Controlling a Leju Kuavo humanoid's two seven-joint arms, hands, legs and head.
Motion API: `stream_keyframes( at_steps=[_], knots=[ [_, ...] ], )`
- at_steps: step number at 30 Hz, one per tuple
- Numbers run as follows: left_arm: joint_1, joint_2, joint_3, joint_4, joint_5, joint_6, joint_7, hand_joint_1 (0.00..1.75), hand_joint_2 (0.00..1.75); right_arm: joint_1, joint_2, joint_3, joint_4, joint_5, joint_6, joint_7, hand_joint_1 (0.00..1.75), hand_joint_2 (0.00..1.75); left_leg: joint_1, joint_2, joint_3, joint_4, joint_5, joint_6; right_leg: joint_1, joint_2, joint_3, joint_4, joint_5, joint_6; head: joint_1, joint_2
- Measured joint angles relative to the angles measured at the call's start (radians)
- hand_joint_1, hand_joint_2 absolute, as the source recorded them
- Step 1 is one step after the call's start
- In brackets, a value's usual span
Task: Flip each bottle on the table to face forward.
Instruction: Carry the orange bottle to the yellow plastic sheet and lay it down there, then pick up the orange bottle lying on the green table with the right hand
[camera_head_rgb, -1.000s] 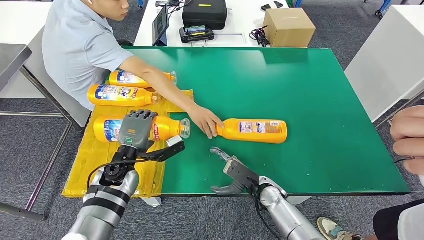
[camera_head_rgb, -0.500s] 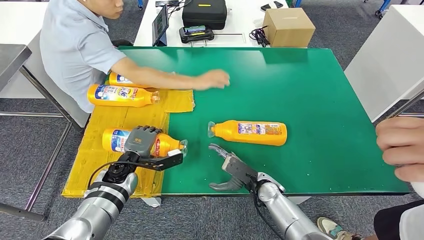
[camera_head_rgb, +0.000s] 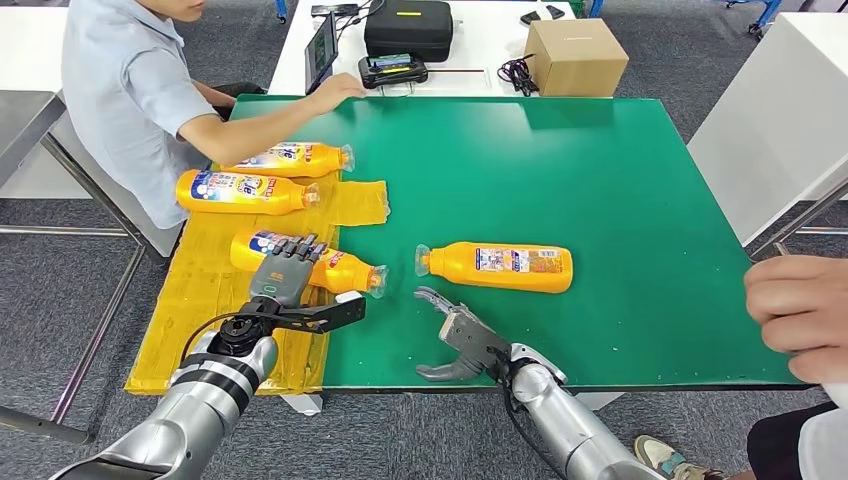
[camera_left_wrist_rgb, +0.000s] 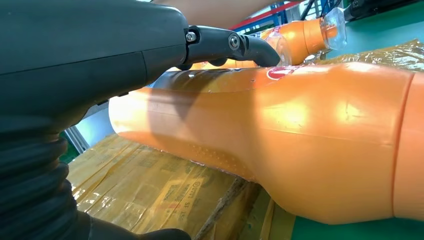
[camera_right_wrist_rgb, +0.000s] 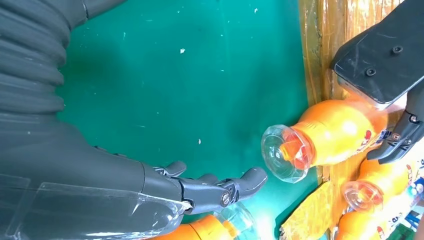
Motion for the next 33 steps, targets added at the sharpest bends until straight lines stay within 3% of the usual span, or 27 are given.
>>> stream_keyframes(
  at_steps=[12, 20, 24, 33],
  knots=[
    [-0.019, 0.000, 0.000, 0.031, 0.002, -0.025, -0.009, 0.00, 1.75, -0.008, 0.000, 0.002, 0.000, 0.011, -0.009, -0.001, 0.00, 1.75, 0.000, 0.000, 0.003, 0.000, 0.000, 0.000, 0.000, 0.000, 0.003, 0.000, 0.000, 0.000, 0.000, 0.000],
    [0.007, -0.006, -0.021, -0.004, 0.000, 0.028, -0.017, 0.00, 1.75, 0.003, -0.002, 0.001, -0.004, 0.028, -0.042, 0.002, 0.00, 1.75, 0.000, 0.000, 0.004, 0.000, 0.000, 0.000, 0.000, 0.000, 0.003, 0.000, 0.000, 0.000, 0.000, 0.000],
    [0.065, -0.004, -0.070, -0.110, -0.001, 0.022, 0.016, 0.00, 1.75, 0.038, -0.008, -0.010, -0.039, 0.053, -0.072, 0.019, 0.00, 1.75, 0.000, 0.000, 0.002, 0.000, 0.000, 0.000, 0.000, 0.000, 0.002, 0.000, 0.000, 0.000, 0.000, 0.000],
    [0.251, 0.067, -0.281, -0.587, -0.002, -0.026, 0.175, 0.00, 1.75, 0.185, -0.038, -0.085, -0.223, 0.128, -0.124, 0.070, 0.00, 1.75, 0.000, 0.000, -0.005, 0.000, -0.001, 0.000, 0.000, 0.000, -0.006, 0.000, 0.000, 0.000, 0.000, 0.000]
  ],
)
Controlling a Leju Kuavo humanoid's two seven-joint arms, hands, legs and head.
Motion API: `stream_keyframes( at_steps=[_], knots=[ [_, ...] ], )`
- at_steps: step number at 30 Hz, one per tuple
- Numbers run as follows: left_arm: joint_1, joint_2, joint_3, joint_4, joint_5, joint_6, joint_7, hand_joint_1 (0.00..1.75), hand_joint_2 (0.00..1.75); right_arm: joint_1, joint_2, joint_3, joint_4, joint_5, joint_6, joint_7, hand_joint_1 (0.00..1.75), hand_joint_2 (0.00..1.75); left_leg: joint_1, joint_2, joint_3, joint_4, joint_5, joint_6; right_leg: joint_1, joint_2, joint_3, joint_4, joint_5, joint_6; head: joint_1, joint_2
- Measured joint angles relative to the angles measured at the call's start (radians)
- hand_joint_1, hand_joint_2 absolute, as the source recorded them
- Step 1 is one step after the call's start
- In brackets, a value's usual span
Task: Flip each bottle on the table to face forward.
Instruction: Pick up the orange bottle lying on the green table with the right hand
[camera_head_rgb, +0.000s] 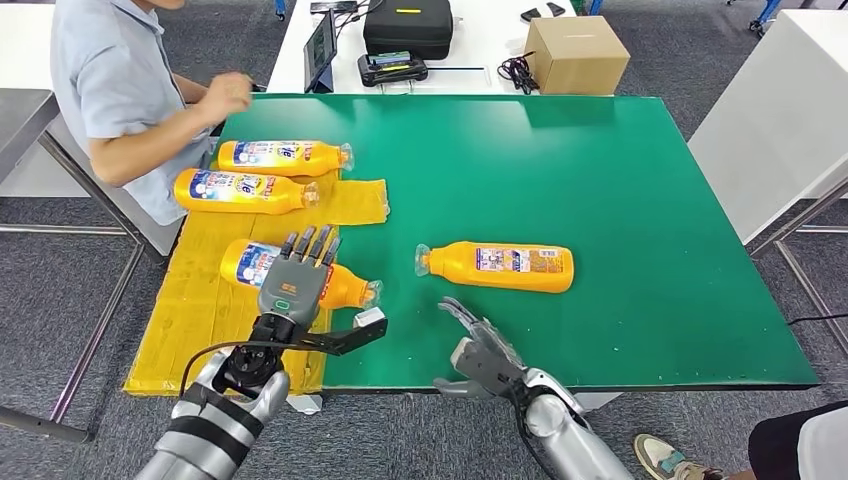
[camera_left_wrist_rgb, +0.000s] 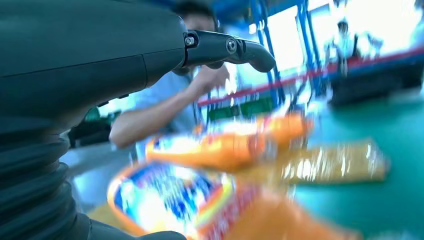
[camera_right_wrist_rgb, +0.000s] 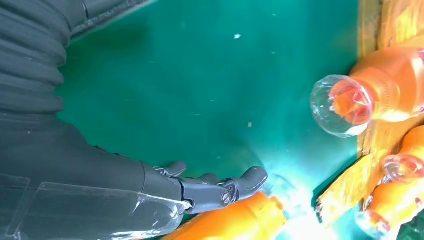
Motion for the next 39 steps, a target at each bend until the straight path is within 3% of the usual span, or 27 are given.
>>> stream_keyframes(
  at_steps=[7, 11, 16, 23, 31, 39],
  knots=[
    [0.067, 0.034, -0.076, -0.218, 0.000, 0.030, -0.014, 0.00, 1.75, 0.051, -0.005, -0.029, -0.092, 0.057, -0.025, 0.011, 0.00, 1.75, 0.000, 0.000, 0.000, 0.000, 0.000, 0.000, 0.000, 0.000, 0.000, 0.000, 0.000, 0.000, 0.000, 0.000],
    [0.134, 0.030, -0.075, -0.329, 0.008, 0.053, -0.104, 0.00, 1.75, 0.084, -0.003, -0.048, -0.203, 0.296, -0.198, 0.102, 0.00, 1.75, 0.000, 0.000, 0.000, 0.000, 0.000, 0.000, 0.000, 0.000, 0.000, 0.000, 0.000, 0.000, 0.000, 0.000],
    [0.244, -0.046, -0.004, -0.457, 0.158, 0.063, -0.338, 0.00, 1.75, 0.103, -0.023, -0.075, -0.368, 0.630, -0.304, 0.221, 0.00, 1.75, -0.001, 0.000, -0.001, 0.000, 0.000, 0.000, -0.001, 0.000, -0.002, 0.000, 0.000, 0.000, 0.000, 0.000],
    [0.327, -0.138, 0.085, -0.527, 0.375, 0.042, -0.482, 0.00, 1.75, 0.072, -0.082, -0.085, -0.469, 0.854, -0.316, 0.313, 0.00, 1.75, -0.001, 0.000, -0.001, 0.000, 0.000, 0.000, -0.001, 0.000, -0.001, 0.000, 0.000, 0.000, 0.000, 0.000],
    [0.358, -0.185, 0.127, -0.529, 0.430, 0.026, -0.528, 0.00, 1.75, -0.001, -0.126, -0.084, -0.447, 0.928, -0.280, 0.388, 0.00, 1.75, -0.001, 0.000, 0.000, 0.000, 0.000, 0.000, -0.001, 0.000, -0.001, 0.000, 0.000, 0.000, 0.000, 0.000],
    [0.360, -0.202, 0.134, -0.513, 0.456, 0.006, -0.552, 0.00, 1.75, -0.105, -0.152, -0.092, -0.244, 0.892, -0.208, 0.402, 0.00, 1.75, -0.001, 0.000, -0.001, 0.000, 0.000, 0.000, -0.001, 0.000, -0.001, 0.000, 0.000, 0.000, 0.000, 0.000]
  ],
)
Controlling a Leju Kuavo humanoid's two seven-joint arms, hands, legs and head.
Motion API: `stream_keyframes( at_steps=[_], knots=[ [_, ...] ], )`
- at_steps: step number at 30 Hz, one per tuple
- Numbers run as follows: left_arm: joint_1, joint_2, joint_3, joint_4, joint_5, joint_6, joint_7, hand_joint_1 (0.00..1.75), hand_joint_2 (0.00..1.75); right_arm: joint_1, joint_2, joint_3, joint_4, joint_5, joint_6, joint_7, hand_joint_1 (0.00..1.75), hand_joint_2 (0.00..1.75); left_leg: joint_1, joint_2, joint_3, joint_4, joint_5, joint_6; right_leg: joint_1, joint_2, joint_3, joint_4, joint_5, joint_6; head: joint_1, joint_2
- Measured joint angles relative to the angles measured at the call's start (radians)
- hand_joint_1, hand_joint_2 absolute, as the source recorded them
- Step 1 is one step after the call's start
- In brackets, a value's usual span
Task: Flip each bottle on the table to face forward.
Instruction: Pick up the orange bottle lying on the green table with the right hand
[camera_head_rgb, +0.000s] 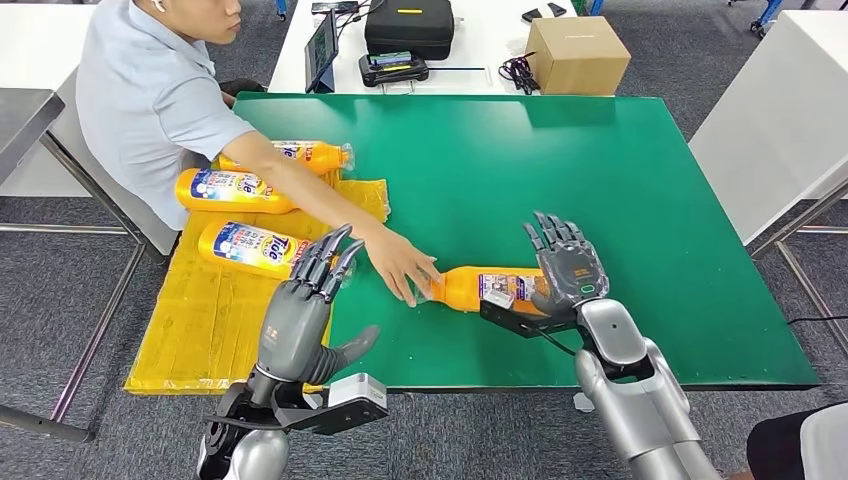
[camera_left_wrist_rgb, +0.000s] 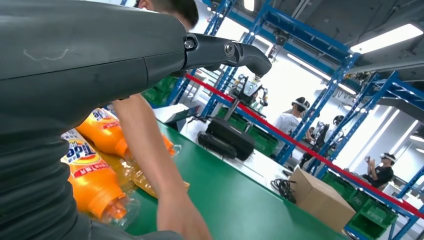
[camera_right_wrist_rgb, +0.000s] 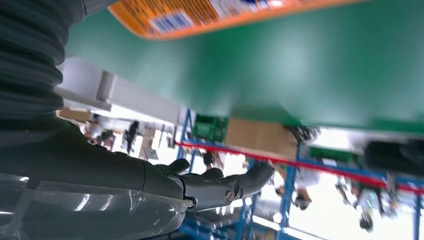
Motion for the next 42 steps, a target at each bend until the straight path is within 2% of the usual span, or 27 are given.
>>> stream_keyframes(
  at_steps=[9, 19, 34, 42],
  knots=[
    [-0.002, -0.004, 0.003, 0.021, 0.010, 0.000, -0.008, 0.00, 1.75, -0.013, -0.005, 0.008, 0.099, -0.144, 0.094, -0.064, 0.00, 1.75, 0.000, 0.000, 0.000, 0.000, 0.000, 0.000, 0.000, 0.000, -0.001, 0.000, 0.000, 0.000, 0.000, 0.000],
    [-0.010, -0.009, 0.003, 0.033, 0.022, -0.010, -0.018, 0.00, 1.75, -0.010, -0.043, 0.093, 0.106, -0.269, 0.154, -0.083, 0.00, 1.75, 0.000, 0.000, 0.000, 0.000, 0.000, 0.000, 0.000, 0.000, 0.000, 0.000, 0.000, 0.000, 0.000, 0.000],
    [-0.012, -0.013, -0.022, 0.038, 0.018, -0.016, -0.019, 0.00, 1.75, -0.058, -0.046, 0.167, 0.149, -0.183, 0.089, 0.024, 0.00, 1.75, 0.000, 0.000, 0.000, 0.000, 0.000, 0.000, 0.000, 0.000, 0.000, 0.000, 0.000, 0.000, 0.000, 0.000],
    [-0.013, -0.013, -0.027, 0.044, 0.019, -0.026, -0.019, 0.00, 1.75, -0.104, -0.036, 0.168, 0.228, -0.187, 0.096, 0.021, 0.00, 1.75, 0.000, 0.000, 0.000, 0.000, 0.000, 0.000, 0.000, 0.000, 0.000, 0.000, 0.000, 0.000, 0.000, 0.000]
  ],
)
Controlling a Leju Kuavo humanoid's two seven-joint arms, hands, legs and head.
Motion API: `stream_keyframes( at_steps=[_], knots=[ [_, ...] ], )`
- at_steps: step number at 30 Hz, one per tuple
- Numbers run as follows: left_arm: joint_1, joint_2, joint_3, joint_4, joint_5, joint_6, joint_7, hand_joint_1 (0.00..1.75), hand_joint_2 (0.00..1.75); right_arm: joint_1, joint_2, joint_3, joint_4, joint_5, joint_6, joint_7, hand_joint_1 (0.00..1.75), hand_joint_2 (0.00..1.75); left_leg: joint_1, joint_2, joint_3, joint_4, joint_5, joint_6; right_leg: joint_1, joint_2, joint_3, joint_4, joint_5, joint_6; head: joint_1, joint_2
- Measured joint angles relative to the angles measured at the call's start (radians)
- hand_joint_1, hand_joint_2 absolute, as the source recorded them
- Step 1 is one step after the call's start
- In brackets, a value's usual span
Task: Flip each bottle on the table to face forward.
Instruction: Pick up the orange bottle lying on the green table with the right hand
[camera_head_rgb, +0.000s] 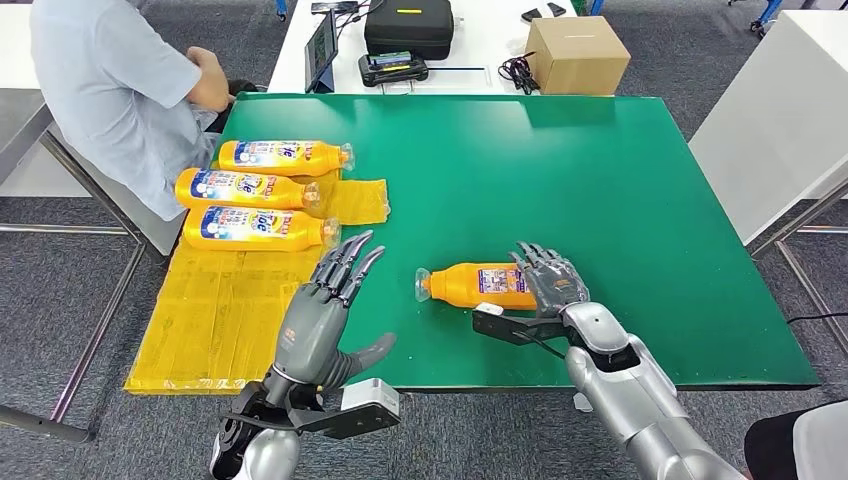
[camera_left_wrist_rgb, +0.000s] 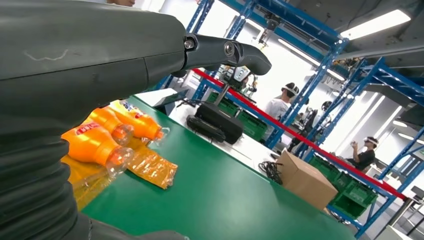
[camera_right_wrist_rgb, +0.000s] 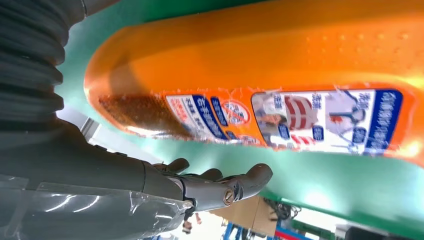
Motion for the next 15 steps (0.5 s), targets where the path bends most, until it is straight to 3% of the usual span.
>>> stream_keyframes(
  at_steps=[12, 13, 15],
  knots=[
    [-0.019, 0.000, -0.020, 0.028, 0.012, 0.000, -0.008, 0.00, 1.75, -0.083, 0.007, -0.011, 0.163, -0.028, 0.044, -0.034, 0.00, 1.75, 0.000, 0.001, 0.003, 0.000, 0.000, 0.000, 0.000, 0.000, 0.002, 0.000, 0.000, 0.000, 0.000, 0.000],
    [-0.020, 0.000, -0.022, 0.030, 0.014, 0.000, -0.009, 0.00, 1.75, -0.090, 0.007, -0.010, 0.175, -0.031, 0.053, -0.037, 0.24, 1.75, 0.000, 0.001, 0.004, 0.000, 0.000, 0.000, 0.000, 0.000, 0.003, 0.000, 0.000, 0.000, 0.000, 0.000],
    [-0.023, 0.000, -0.024, 0.035, 0.019, -0.001, -0.011, 0.00, 1.75, -0.103, 0.005, -0.009, 0.197, -0.042, 0.072, -0.048, 1.11, 1.75, 0.000, 0.000, 0.005, 0.000, 0.000, 0.000, 0.000, 0.000, 0.004, 0.000, 0.000, 0.000, 0.000, 0.000]
  ],
)
